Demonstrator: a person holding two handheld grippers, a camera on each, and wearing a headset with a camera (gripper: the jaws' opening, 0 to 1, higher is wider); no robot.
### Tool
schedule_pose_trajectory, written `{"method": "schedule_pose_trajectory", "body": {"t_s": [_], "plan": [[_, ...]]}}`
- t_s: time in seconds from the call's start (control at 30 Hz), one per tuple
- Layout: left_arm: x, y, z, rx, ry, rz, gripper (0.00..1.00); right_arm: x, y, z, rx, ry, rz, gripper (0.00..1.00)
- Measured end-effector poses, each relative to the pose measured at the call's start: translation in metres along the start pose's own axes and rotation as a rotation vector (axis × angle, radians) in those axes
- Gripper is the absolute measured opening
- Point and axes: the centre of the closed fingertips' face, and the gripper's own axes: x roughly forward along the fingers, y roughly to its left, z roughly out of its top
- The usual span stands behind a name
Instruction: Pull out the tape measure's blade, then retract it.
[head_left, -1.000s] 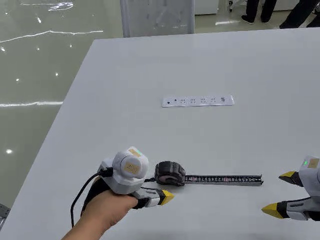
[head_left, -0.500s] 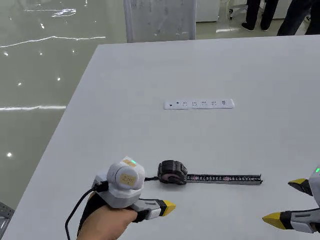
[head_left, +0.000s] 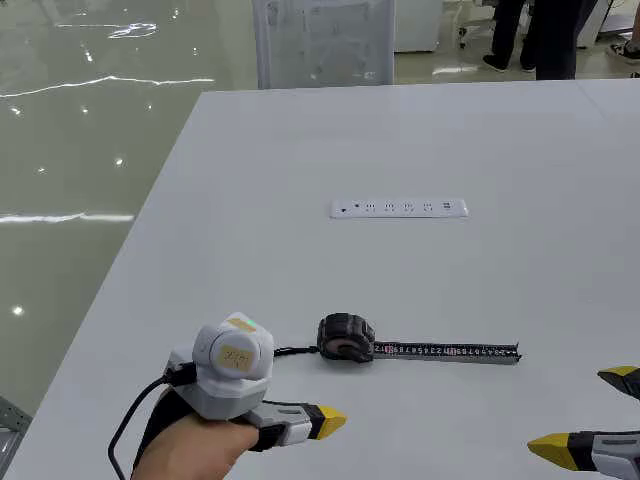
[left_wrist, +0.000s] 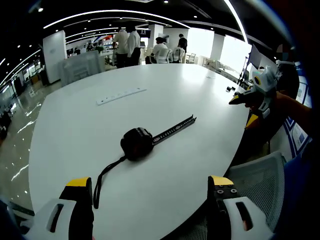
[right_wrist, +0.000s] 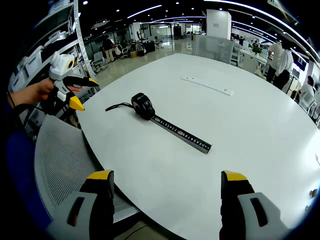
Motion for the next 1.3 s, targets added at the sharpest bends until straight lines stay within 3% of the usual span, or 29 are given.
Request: {"method": "schedule_pose_trajectory", "body": {"t_s": [0.63, 1.03, 1.3], "plan": [[-0.051, -0.013, -0.017, -0.07, 0.001, 0.004, 0.97, -0.049, 0.022, -0.005, 0.09, -0.013, -0.041, 0.84], [-0.08, -0.012, -0.02, -0.068, 0.006, 0.024, 1.0, -0.079, 0.033, 0.002, 0.099, -0.02, -0.061, 0.86], [-0.093, -0.005, -0.022, -0.089, 0.007, 0.054, 1.0, -0.09, 0.04, 0.003, 0.101, -0.015, -0.067, 0.88]]}}
